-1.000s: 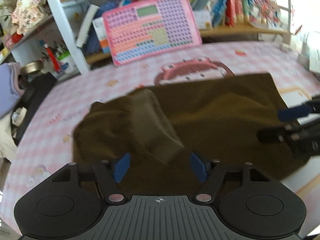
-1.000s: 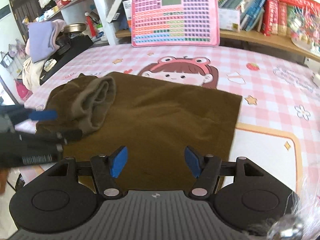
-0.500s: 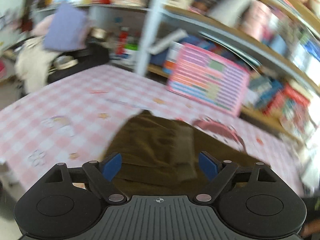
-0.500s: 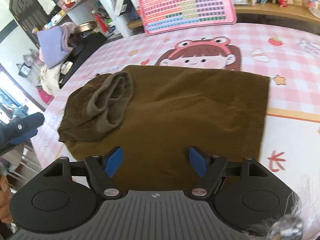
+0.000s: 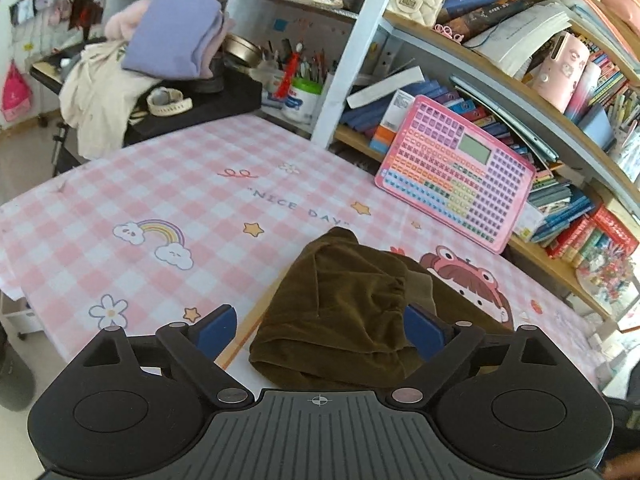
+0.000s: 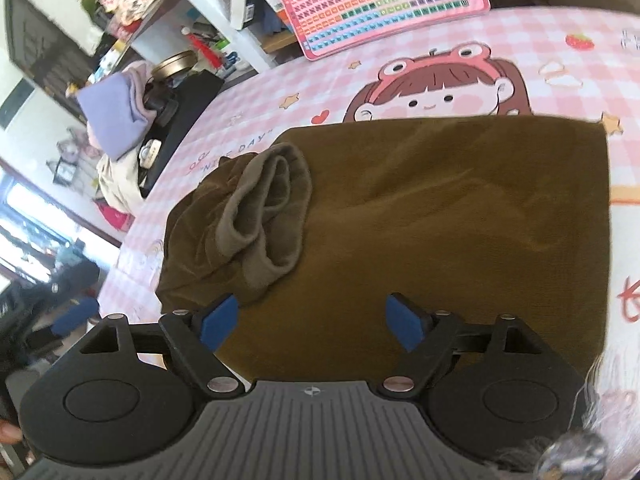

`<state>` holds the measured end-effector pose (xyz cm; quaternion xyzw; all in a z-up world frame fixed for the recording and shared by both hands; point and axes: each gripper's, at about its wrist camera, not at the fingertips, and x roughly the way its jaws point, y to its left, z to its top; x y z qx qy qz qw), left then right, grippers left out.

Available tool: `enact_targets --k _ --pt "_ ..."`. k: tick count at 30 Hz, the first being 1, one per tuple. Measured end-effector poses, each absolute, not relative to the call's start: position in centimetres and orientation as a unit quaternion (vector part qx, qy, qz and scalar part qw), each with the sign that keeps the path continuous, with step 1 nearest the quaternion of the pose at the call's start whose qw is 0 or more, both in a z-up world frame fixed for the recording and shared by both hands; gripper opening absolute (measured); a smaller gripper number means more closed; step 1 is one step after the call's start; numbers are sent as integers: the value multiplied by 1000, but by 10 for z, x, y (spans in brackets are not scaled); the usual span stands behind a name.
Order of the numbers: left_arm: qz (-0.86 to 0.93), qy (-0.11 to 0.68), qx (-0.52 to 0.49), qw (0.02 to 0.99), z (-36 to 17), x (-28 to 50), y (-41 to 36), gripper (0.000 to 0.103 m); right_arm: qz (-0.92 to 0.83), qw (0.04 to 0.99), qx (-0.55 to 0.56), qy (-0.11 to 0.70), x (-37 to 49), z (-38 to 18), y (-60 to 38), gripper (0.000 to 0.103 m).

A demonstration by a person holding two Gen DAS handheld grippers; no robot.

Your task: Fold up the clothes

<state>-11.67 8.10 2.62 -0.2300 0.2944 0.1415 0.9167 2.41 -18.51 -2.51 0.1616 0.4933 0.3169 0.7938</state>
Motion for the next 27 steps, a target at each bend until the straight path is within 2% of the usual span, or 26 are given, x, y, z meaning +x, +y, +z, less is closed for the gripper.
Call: enact_targets --k 10,17,19,20,22,25,27 --pt "111 310 -235 915 23 -115 108 93 303 767 236 515 37 -33 -146 84" --pt "96 316 -237 914 25 -119 127 93 251 718 370 533 66 -59 -129 82" --pt "96 317 -240 913 24 -118 134 93 246 715 379 534 69 -60 -124 53" --pt "96 316 -242 912 24 -117 136 93 255 710 379 535 70 -59 -122 25" --pt "94 313 -242 914 26 -115 141 93 282 704 392 521 67 -47 -124 19" --pt "85 307 -239 917 29 -110 145 93 333 690 451 457 50 -22 -145 18" --pt "80 307 -241 917 28 -107 147 93 308 714 443 446 46 -24 -159 18"
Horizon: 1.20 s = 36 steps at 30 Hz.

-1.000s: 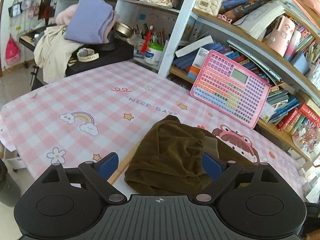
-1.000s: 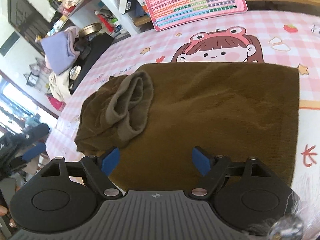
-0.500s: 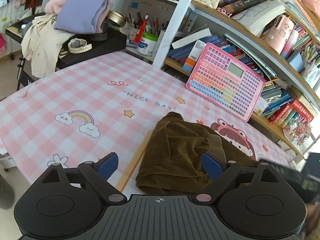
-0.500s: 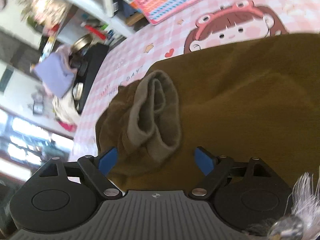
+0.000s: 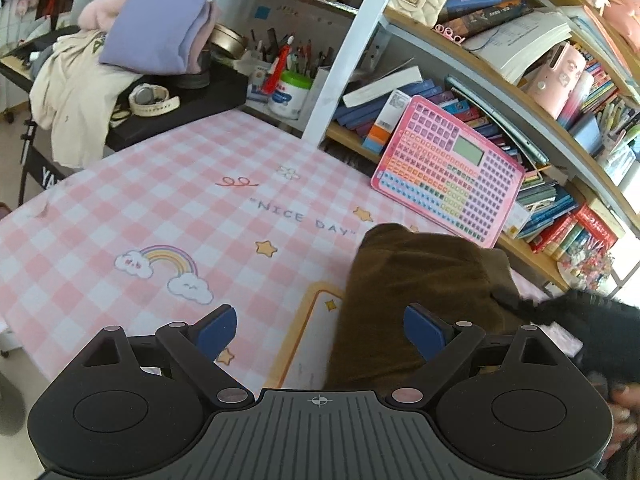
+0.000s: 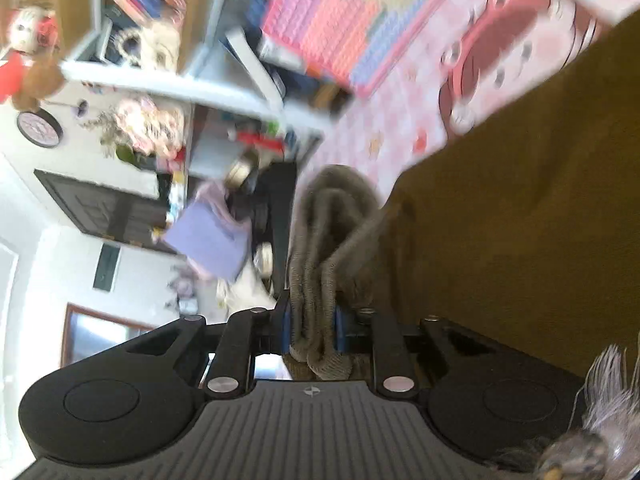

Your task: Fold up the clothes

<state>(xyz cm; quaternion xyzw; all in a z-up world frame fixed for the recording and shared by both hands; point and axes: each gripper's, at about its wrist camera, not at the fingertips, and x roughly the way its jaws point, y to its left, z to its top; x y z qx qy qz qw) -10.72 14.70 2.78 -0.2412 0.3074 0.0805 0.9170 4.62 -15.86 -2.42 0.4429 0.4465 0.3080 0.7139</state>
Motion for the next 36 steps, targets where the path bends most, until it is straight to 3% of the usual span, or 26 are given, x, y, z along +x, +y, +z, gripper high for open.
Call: enact_targets --k 3,4,9,14,18,21,25,28,36 --pt "73 315 -240 915 25 -101 146 93 228 721 411 510 57 -60 -165 22" --pt "70 318 -240 915 24 -100 145 93 220 713 412 523 59 -71 -165 32" --pt "59 319 -238 915 23 -93 143 93 221 724 407 512 52 -67 -173 45" --pt "55 323 -248 912 18 -89 141 93 230 717 401 522 35 -67 -176 47" --pt "46 324 -249 911 18 -84 136 93 241 709 404 526 38 -71 -171 26" --pt "39 323 -246 913 20 -82 131 93 250 711 406 517 39 -64 -175 24" --pt "38 327 -245 912 20 -81 123 93 222 711 391 540 40 -72 -176 29" --pt "38 326 -241 913 21 -81 117 93 231 726 365 535 35 -58 -176 41" --pt "30 325 -241 914 22 -79 91 93 254 824 203 464 0 -5 -198 53"
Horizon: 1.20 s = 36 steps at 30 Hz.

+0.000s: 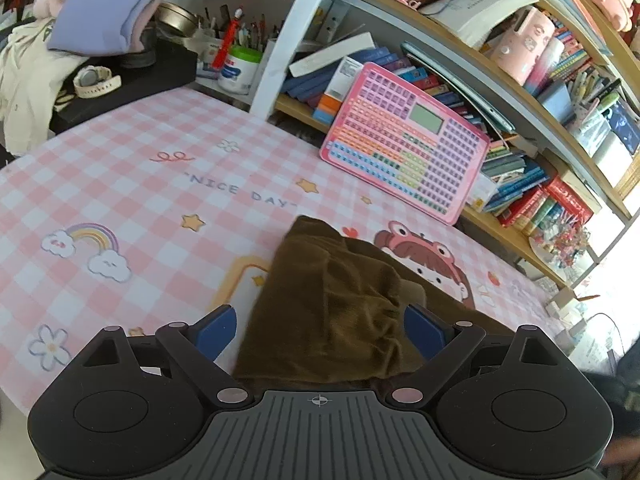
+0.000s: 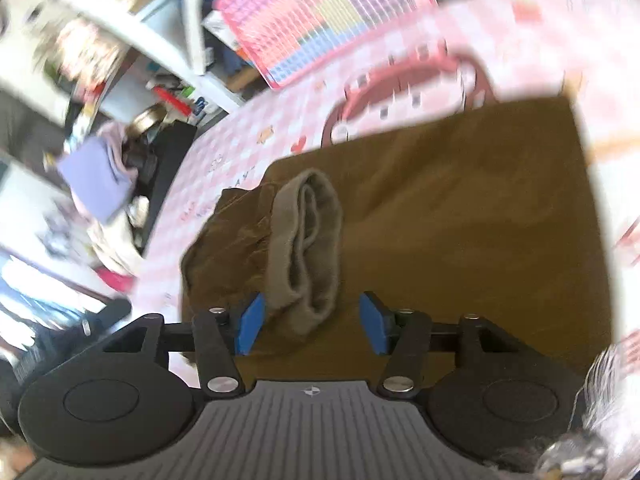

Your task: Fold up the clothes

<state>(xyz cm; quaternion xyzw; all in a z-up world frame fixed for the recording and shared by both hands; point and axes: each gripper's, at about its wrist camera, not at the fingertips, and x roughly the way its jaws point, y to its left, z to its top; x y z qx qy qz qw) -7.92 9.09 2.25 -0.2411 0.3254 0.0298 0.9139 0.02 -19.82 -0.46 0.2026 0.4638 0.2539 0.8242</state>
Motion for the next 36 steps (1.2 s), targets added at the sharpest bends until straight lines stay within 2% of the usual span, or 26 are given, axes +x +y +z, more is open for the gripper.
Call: enact_targets --k 6,24,36 --pt "15 334 -238 912 21 -75 63 93 231 877 101 409 -25 9 -218 58" --pt "30 369 -199 907 15 -82 -18 93 214 874 73 430 -39 -2 -285 64" --pt "7 368 -159 916 22 -103 -18 93 189 882 63 428 -68 1 -276 69"
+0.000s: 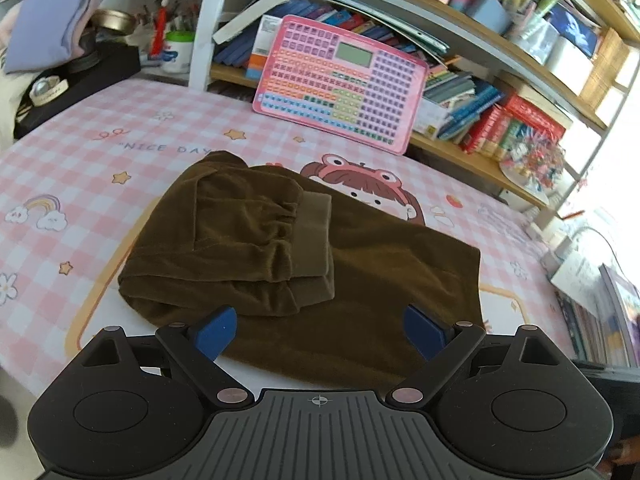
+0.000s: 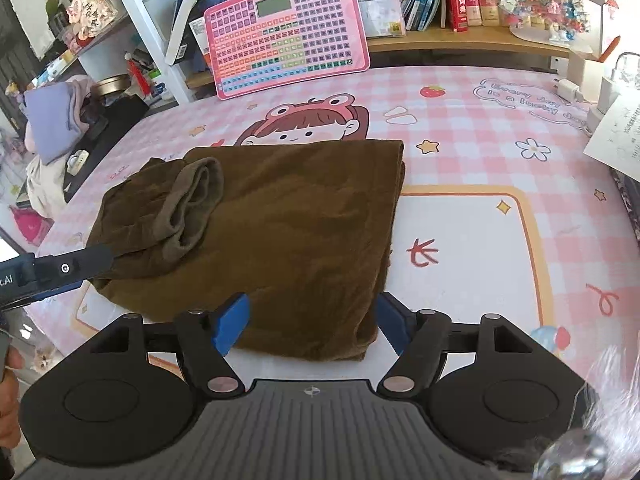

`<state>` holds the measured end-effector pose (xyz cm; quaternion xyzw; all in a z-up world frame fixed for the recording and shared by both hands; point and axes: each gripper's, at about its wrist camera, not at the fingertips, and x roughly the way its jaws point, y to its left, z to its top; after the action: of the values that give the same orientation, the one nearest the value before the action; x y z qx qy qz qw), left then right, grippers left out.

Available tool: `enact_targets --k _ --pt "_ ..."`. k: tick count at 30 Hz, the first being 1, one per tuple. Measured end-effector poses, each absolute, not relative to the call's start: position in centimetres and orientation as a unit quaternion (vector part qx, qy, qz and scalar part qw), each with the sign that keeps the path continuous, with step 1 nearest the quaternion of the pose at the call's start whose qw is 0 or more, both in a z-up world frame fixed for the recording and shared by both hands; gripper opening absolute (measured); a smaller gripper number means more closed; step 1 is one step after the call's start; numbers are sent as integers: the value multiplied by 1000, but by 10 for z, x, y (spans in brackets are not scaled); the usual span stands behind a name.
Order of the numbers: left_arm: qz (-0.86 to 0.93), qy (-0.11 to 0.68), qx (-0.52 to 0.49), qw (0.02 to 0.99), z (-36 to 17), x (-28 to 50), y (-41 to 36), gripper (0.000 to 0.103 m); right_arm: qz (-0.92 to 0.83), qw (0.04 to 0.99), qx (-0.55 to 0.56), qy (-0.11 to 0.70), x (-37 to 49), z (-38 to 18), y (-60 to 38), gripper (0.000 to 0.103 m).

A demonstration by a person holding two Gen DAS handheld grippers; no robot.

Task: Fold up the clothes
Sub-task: 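Open both tools and withdraw them from the folded trousers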

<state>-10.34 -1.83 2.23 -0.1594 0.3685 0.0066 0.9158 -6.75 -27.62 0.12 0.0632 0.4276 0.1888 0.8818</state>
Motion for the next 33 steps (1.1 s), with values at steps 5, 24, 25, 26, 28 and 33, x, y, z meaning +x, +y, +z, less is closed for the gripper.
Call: enact_targets --k 5,24,25,26,28,33 --pt "-9 376 -165 912 16 -121 -8 93 172 886 54 427 -89 6 -261 71" --pt "-56 399 -152 903 -4 -149 3 93 84 892 51 441 -159 8 -254 71" --pt "-57 397 -153 903 -4 -150 3 93 82 892 52 441 -160 8 -254 73" --pt "-55 396 -151 904 -3 -152 3 93 80 892 53 442 -161 7 -254 73" --pt "-49 394 -144 907 -2 -153 1 93 79 891 57 442 -160 6 -255 74" --pt "-27 393 -137 909 0 -147 -2 93 84 891 63 443 -155 6 -260 77"
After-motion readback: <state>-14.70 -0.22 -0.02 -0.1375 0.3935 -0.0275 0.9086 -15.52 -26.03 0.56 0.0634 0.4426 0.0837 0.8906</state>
